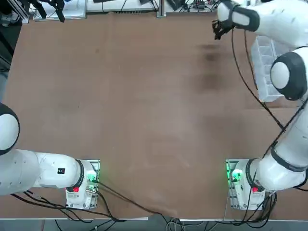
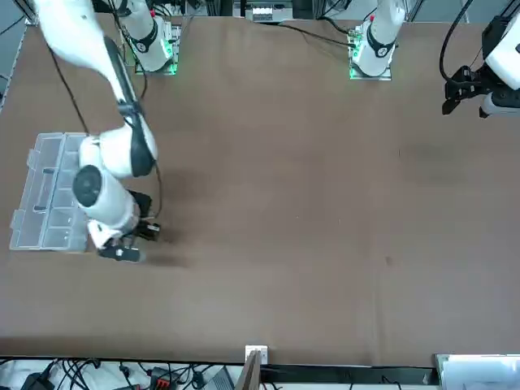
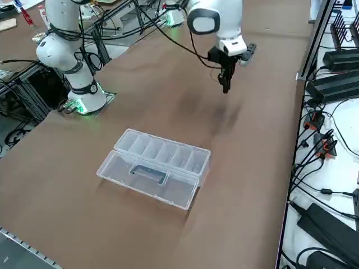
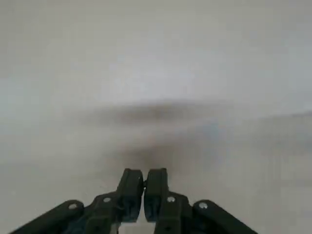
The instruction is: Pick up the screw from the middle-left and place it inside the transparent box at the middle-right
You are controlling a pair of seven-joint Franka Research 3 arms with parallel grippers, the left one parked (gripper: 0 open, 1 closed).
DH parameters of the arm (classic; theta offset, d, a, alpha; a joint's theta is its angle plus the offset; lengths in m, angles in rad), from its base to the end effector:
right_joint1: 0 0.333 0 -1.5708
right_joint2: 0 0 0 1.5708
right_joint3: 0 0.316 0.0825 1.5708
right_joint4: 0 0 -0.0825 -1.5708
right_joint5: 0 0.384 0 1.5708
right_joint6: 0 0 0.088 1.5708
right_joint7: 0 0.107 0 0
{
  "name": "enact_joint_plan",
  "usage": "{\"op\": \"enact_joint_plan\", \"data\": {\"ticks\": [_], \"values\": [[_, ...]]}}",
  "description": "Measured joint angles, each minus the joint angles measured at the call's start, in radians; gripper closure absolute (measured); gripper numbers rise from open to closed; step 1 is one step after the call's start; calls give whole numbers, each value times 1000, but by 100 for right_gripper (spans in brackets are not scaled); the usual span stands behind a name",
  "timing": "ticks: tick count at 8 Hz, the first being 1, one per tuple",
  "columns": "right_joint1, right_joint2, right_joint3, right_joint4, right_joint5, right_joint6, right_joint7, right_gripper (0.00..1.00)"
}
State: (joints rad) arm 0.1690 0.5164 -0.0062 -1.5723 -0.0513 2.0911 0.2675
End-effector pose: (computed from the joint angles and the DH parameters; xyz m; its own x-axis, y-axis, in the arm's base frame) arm 0.6817 0.1100 0.3419 0.9968 -0.0780 0.0143 -0.0786 -0.9959 0.0454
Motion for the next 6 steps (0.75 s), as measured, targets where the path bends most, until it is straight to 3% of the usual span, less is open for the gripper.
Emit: {"op": "enact_joint_plan", "data": {"ticks": [2, 6], "values": [[-117, -61, -4, -1, -2, -105, -186, 93], [-297, -89, -4, -31, -5, -135, -520, 93]]}}
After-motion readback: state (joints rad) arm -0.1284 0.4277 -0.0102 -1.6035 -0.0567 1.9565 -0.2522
